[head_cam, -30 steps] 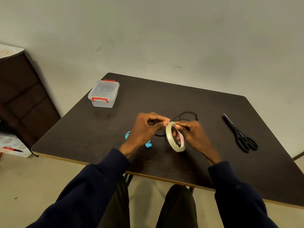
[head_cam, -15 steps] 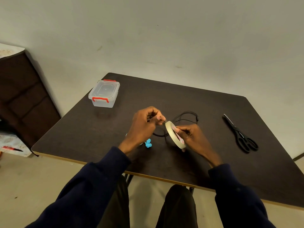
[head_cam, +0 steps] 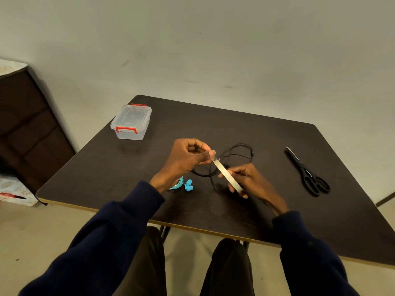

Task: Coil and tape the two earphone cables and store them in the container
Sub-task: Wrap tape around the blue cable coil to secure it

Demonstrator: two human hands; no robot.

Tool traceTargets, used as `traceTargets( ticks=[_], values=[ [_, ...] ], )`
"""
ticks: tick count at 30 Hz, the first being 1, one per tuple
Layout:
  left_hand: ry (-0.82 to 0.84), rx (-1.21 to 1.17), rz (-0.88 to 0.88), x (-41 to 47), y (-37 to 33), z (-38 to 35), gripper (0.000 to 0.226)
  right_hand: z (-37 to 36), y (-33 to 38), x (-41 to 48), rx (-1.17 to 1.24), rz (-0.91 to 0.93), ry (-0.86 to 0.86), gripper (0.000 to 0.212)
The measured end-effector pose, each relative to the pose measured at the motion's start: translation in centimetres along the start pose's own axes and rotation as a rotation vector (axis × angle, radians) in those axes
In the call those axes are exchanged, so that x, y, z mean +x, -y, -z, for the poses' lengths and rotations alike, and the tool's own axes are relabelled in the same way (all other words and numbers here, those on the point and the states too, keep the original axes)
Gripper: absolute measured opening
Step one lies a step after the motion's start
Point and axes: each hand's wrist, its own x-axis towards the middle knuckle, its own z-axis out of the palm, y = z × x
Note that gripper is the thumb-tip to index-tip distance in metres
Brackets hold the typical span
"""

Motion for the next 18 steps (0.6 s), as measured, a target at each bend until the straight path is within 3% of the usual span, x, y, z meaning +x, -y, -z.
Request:
traceTargets(
  ticks=[6, 9, 12, 14, 16, 18],
  values=[
    [0.013, 0.115, -0.084, 0.4, -0.7, -1.2, 0.016, 0.9, -0.6, -0.2, -0.037, 0.021, 0.040, 0.029],
    [-0.023, 0.322, -0.176, 1.1, -1.0, -2.3, 0.012, 3.1, -1.6, -0.9, -0.202, 0.054, -0.193, 0.024],
    [-0.028, 0.465, -0.265, 1.7, -1.5, -3.6, 0.008, 5.9, -3.4, -2.0, -0.397, 0.065, -0.536, 0.010],
    [-0.037, 0.508, -0.306, 1.9, -1.9, -4.5, 0.007, 7.8, -5.0, -2.8, -0.568, 0.041, -0.747, 0.012],
    [-0.046, 0.543, -0.341, 2.1, -2.1, -5.0, 0.007, 9.5, -6.5, -3.3, -0.738, -0.126, -0.829, 0.030],
    [-0.050, 0.560, -0.349, 2.3, -2.1, -5.2, 0.007, 10.9, -8.1, -3.6, -0.824, -0.364, -0.769, 0.045]
  ],
)
